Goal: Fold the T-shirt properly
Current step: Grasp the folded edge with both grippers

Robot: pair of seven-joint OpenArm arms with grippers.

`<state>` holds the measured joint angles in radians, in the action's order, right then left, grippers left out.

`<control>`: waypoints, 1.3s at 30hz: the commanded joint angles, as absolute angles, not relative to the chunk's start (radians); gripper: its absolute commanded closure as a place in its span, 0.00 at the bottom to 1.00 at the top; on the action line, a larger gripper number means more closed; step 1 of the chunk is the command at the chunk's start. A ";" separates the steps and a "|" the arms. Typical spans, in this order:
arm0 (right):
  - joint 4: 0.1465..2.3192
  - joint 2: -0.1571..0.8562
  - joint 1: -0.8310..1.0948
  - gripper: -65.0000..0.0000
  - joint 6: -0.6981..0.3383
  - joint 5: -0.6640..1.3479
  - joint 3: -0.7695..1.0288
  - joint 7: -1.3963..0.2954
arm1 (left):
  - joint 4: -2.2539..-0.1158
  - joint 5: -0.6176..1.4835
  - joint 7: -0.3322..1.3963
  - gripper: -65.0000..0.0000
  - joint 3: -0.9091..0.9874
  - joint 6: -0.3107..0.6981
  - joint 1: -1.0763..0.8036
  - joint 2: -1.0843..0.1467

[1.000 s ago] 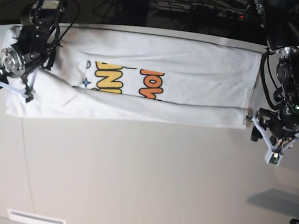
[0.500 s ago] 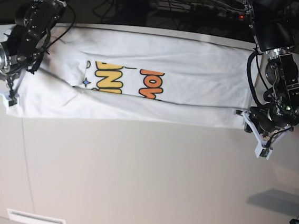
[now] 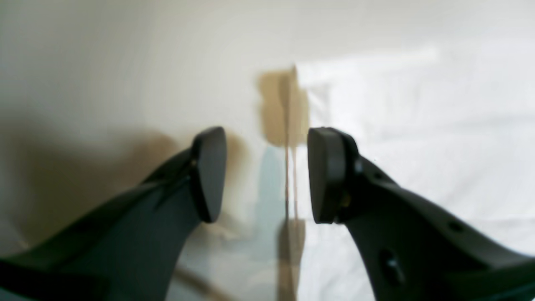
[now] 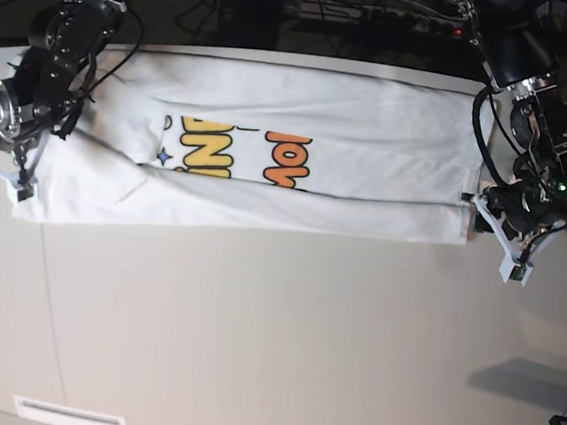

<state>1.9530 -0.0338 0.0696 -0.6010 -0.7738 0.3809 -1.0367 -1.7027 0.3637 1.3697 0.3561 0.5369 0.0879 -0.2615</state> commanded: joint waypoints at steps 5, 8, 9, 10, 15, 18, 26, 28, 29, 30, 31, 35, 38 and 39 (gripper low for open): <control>1.966 -0.030 0.059 0.59 -0.595 -0.786 0.380 -1.030 | -1.715 0.361 1.357 0.52 0.358 0.555 0.108 -0.252; 1.966 -0.030 0.073 0.59 -0.595 -0.786 0.380 -1.029 | -1.715 0.361 1.354 0.52 0.360 0.556 0.108 -0.237; 1.968 -0.030 0.077 0.59 -0.595 -0.786 0.378 -1.029 | -1.715 0.361 1.354 0.52 0.355 0.556 0.111 -0.234; 1.968 -0.030 0.079 0.59 -0.595 -0.786 0.378 -1.029 | -1.715 0.361 1.354 0.52 0.354 0.556 0.114 -0.232; 1.969 -0.030 0.094 0.59 -0.595 -0.786 0.378 -1.027 | -1.713 0.358 1.353 0.52 0.352 0.556 0.119 -0.211; 1.969 -0.030 0.094 0.59 -0.596 -0.786 0.378 -1.027 | -1.699 0.358 1.353 0.52 0.352 0.556 0.120 -0.205; 1.969 -0.030 0.094 0.59 -0.596 -0.786 0.378 -1.027 | -1.641 0.358 1.303 0.52 0.352 0.556 0.122 -0.203; 1.969 -0.030 0.094 0.59 -0.596 -0.786 0.378 -1.027 | -1.643 0.360 1.297 0.52 0.352 0.556 0.122 -0.203; 1.969 -0.030 0.094 0.59 -0.596 -0.786 0.378 -1.027 | -1.643 0.360 1.297 0.52 0.352 0.556 0.125 -0.203; 1.969 -0.030 0.094 0.59 -0.596 -0.785 0.378 -1.027 | -1.643 0.360 1.297 0.52 0.352 0.556 0.127 -0.203; 1.969 -0.030 0.094 0.59 -0.596 -0.785 0.378 -1.027 | -1.643 0.360 1.297 0.52 0.352 0.556 0.130 -0.203; 1.969 -0.030 0.094 0.59 -0.596 -0.785 0.378 -1.027 | -1.641 0.357 1.297 0.52 0.351 0.556 0.134 -0.203; 1.969 -0.030 0.094 0.59 -0.596 -0.785 0.378 -1.027 | -1.641 0.354 1.297 0.52 0.351 0.556 0.136 -0.199; 1.969 -0.030 0.094 0.59 -0.596 -0.785 0.378 -1.026 | -1.641 0.352 1.297 0.53 0.351 0.556 0.143 -0.197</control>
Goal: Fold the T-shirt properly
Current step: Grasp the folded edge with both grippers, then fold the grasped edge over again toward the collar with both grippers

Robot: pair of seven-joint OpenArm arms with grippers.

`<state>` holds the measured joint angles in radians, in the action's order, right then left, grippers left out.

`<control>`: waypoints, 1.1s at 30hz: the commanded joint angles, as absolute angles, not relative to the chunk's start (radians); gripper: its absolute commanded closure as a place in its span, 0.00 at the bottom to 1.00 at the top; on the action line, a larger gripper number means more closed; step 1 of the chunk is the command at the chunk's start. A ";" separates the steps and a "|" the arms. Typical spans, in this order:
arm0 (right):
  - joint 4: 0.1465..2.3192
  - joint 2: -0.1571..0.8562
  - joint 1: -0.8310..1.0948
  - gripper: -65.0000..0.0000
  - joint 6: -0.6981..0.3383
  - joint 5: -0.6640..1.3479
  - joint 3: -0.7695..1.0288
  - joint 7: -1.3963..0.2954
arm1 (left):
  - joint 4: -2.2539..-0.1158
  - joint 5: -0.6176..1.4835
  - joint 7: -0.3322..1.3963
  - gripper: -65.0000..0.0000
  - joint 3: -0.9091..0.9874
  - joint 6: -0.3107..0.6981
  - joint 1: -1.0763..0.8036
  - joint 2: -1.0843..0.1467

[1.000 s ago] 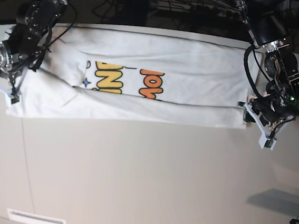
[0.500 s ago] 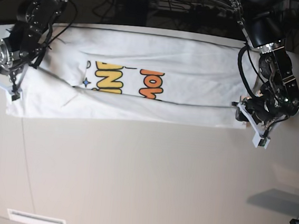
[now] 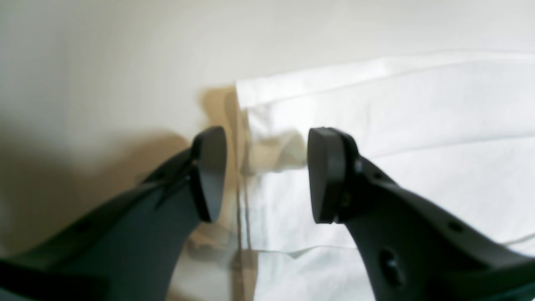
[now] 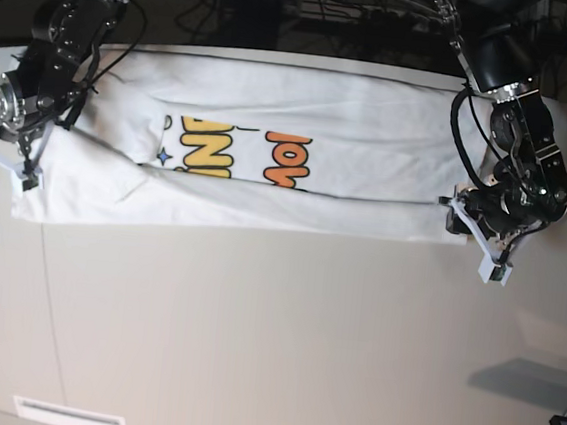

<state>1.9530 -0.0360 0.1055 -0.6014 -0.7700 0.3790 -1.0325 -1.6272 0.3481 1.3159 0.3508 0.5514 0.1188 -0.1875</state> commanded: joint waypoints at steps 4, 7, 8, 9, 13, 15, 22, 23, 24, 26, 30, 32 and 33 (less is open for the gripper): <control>1.968 -0.030 0.094 0.59 -0.596 -0.785 0.378 -0.998 | -1.612 0.352 1.297 0.55 0.323 0.556 0.154 -0.199; 1.968 -0.030 0.096 0.59 -0.596 -0.785 0.378 -0.995 | -1.609 0.357 1.297 0.70 0.317 0.556 0.154 -0.199; 1.968 -0.030 0.096 0.59 -0.596 -0.785 0.378 -0.995 | -1.609 0.358 1.297 0.75 0.317 0.556 0.154 -0.199; 1.968 -0.030 0.096 0.59 -0.596 -0.785 0.378 -0.995 | -1.607 0.358 1.297 0.80 0.317 0.556 0.154 -0.199; 1.968 -0.030 0.096 0.59 -0.596 -0.785 0.378 -0.995 | -1.607 0.355 1.297 0.91 0.317 0.555 0.156 -0.199; 1.968 -0.030 0.096 0.59 -0.596 -0.785 0.378 -0.995 | -1.610 0.354 1.297 0.95 0.317 0.555 0.156 -0.199; 1.966 -0.030 0.096 0.59 -0.596 -0.785 0.378 -0.995 | -1.620 0.358 1.302 1.00 0.318 0.555 0.127 -0.205; 1.966 -0.030 0.096 0.59 -0.596 -0.785 0.378 -0.995 | -1.630 0.358 1.302 1.00 0.320 0.555 0.117 -0.206; 1.966 -0.030 0.096 0.59 -0.596 -0.785 0.378 -0.995 | -1.647 0.355 1.302 1.00 0.320 0.555 0.110 -0.206; 1.966 -0.030 0.094 0.59 -0.596 -0.785 0.378 -0.997 | -1.693 0.354 1.305 1.00 0.317 0.555 0.084 -0.206; 1.966 -0.030 0.094 0.59 -0.596 -0.785 0.378 -1.000 | -1.761 0.352 1.305 1.00 0.317 0.555 0.033 -0.206; 1.966 -0.030 0.094 0.59 -0.596 -0.785 0.378 -1.000 | -1.767 0.352 1.305 1.00 0.317 0.555 0.008 -0.206; 1.966 -0.030 0.094 0.59 -0.596 -0.785 0.378 -1.000 | -1.767 0.352 1.305 1.00 0.317 0.555 -0.002 -0.206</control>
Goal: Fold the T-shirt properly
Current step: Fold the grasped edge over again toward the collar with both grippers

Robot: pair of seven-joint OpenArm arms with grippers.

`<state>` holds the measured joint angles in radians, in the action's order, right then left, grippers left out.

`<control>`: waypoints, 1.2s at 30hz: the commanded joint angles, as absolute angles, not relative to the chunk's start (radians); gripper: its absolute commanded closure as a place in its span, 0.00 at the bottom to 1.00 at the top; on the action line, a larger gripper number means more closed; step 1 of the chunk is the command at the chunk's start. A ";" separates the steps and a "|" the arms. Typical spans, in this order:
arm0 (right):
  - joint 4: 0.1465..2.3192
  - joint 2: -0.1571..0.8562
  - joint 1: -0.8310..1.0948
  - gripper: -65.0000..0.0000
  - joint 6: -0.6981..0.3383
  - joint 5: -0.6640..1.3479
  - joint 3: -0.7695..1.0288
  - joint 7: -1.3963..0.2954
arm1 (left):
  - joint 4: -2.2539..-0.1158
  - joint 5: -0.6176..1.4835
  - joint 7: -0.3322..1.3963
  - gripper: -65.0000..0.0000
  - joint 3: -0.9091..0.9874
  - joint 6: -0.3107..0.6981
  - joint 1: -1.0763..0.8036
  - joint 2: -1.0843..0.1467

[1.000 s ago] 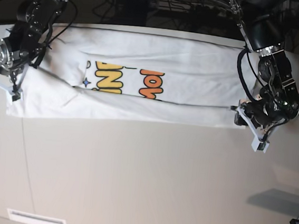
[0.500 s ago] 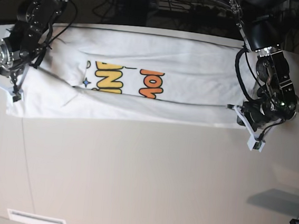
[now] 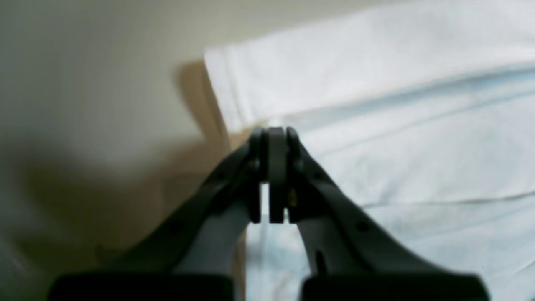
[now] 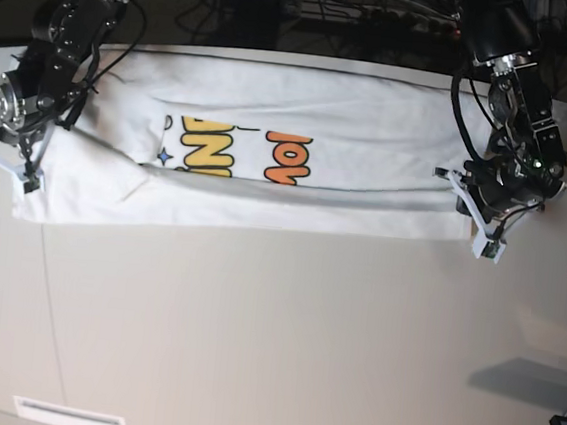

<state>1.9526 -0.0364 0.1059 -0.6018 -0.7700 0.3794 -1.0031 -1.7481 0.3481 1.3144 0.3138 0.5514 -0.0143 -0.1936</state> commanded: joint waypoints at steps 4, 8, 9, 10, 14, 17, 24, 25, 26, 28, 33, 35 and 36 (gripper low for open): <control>1.966 -0.030 0.094 0.59 -0.596 -0.785 0.378 -1.001 | -1.768 0.352 1.302 1.00 0.317 0.555 -0.041 -0.209; 1.966 -0.030 0.096 0.59 -0.596 -0.785 0.380 -1.001 | -1.801 0.351 1.299 1.00 0.317 0.555 -0.071 -0.237; 1.966 -0.030 0.096 0.59 -0.596 -0.785 0.380 -1.001 | -1.813 0.351 1.299 1.00 0.315 0.555 -0.079 -0.251; 1.966 -0.031 0.096 0.59 -0.596 -0.785 0.380 -1.001 | -1.825 0.351 1.300 1.00 0.315 0.555 -0.084 -0.262; 1.966 -0.039 0.096 0.59 -0.596 -0.785 0.380 -1.001 | -1.859 0.351 1.305 1.00 0.306 0.556 -0.101 -0.292; 1.968 -0.050 0.096 0.59 -0.596 -0.786 0.380 -1.001 | -1.885 0.351 1.305 1.00 0.254 0.556 -0.116 -0.331; 1.968 -0.051 0.085 0.59 -0.596 -0.786 0.380 -1.001 | -1.940 0.352 1.307 1.00 0.231 0.556 -0.159 -0.346; 1.968 -0.050 0.084 0.59 -0.596 -0.786 0.380 -1.001 | -1.948 0.354 1.307 1.00 0.222 0.556 -0.165 -0.355; 1.968 -0.050 0.077 0.59 -0.596 -0.786 0.380 -1.001 | -1.956 0.354 1.307 1.00 0.206 0.556 -0.168 -0.364; 1.968 -0.050 0.071 0.59 -0.596 -0.786 0.380 -1.001 | -1.968 0.358 1.307 1.00 0.177 0.556 -0.173 -0.386; 1.968 -0.050 0.062 0.59 -0.596 -0.786 0.380 -1.001 | -1.971 0.352 1.307 1.00 0.166 0.556 -0.199 -0.400; 1.968 -0.050 0.059 0.59 -0.596 -0.788 0.380 -1.001 | -1.971 0.352 1.307 0.92 0.166 0.556 -0.199 -0.400; 1.968 -0.050 0.059 0.58 -0.596 -0.789 0.380 -1.001 | -1.971 0.352 1.307 0.86 0.166 0.556 -0.199 -0.400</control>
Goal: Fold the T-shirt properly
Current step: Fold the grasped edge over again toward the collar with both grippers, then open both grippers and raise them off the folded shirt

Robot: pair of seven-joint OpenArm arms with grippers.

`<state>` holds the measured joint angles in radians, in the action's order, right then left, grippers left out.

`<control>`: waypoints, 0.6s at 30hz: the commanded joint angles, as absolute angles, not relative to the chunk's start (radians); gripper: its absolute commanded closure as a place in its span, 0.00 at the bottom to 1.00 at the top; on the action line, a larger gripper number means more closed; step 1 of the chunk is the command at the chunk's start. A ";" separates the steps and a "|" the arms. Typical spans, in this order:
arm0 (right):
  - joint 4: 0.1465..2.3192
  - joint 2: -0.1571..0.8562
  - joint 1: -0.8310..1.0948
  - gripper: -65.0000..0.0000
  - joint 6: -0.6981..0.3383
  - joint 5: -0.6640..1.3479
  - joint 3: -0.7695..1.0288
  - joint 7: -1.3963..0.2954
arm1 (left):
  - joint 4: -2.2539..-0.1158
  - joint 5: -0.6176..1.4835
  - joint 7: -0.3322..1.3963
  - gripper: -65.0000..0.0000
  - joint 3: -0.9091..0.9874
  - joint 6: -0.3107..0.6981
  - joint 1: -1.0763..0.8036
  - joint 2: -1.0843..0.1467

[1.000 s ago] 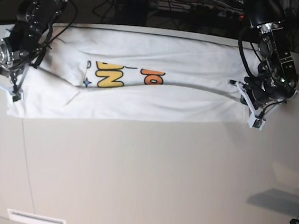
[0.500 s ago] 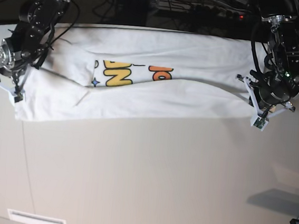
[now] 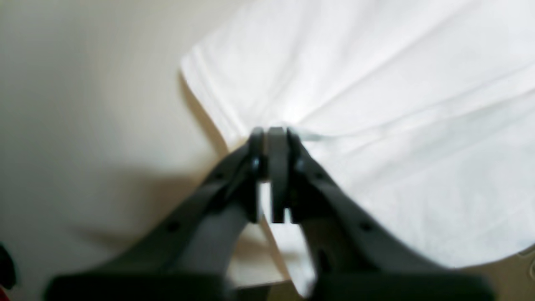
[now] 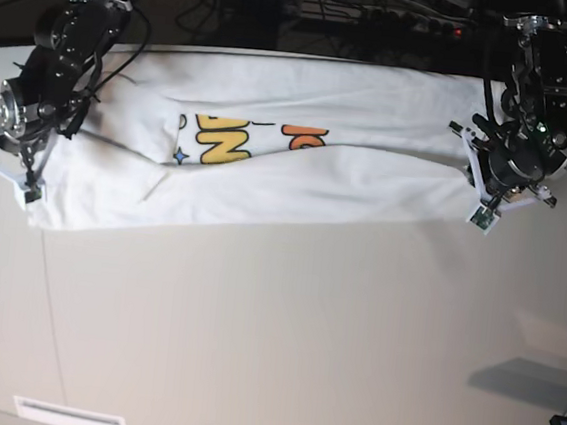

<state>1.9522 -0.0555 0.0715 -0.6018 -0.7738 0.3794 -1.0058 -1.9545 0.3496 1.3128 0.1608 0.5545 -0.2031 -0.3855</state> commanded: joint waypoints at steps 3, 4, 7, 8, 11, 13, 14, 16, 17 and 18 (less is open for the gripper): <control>1.968 -0.050 0.059 0.58 -0.596 -0.786 0.380 -1.001 | -1.971 0.351 1.307 0.63 0.166 0.556 -0.199 -0.400; 1.968 -0.050 0.059 0.58 -0.596 -0.786 0.380 -1.001 | -1.971 0.351 1.307 0.61 0.166 0.556 -0.199 -0.400; 1.966 -0.050 0.059 0.58 -0.596 -0.786 0.380 -1.001 | -1.971 0.351 1.307 0.60 0.166 0.556 -0.199 -0.400; 1.966 -0.048 0.059 0.58 -0.596 -0.786 0.380 -1.001 | -1.971 0.355 1.307 0.60 0.166 0.556 -0.199 -0.400; 1.966 -0.048 0.058 0.58 -0.596 -0.786 0.380 -0.995 | -1.972 0.360 1.305 0.60 0.174 0.558 -0.197 -0.398; 1.968 -0.048 0.058 0.59 -0.596 -0.786 0.380 -0.992 | -1.974 0.360 1.300 0.60 0.177 0.558 -0.194 -0.389; 1.971 -0.048 0.058 0.59 -0.596 -0.786 0.380 -0.990 | -1.983 0.361 1.300 0.60 0.170 0.559 -0.196 -0.381; 1.972 -0.048 0.059 0.59 -0.596 -0.786 0.380 -0.966 | -2.006 0.361 1.299 0.61 0.168 0.561 -0.199 -0.343; 1.975 -0.050 0.065 0.59 -0.596 -0.786 0.380 -0.937 | -2.012 0.361 1.299 0.62 0.168 0.561 -0.205 -0.328; 1.980 -0.051 0.071 0.60 -0.596 -0.786 0.384 -0.895 | -2.018 0.361 1.294 0.68 0.173 0.561 -0.216 -0.314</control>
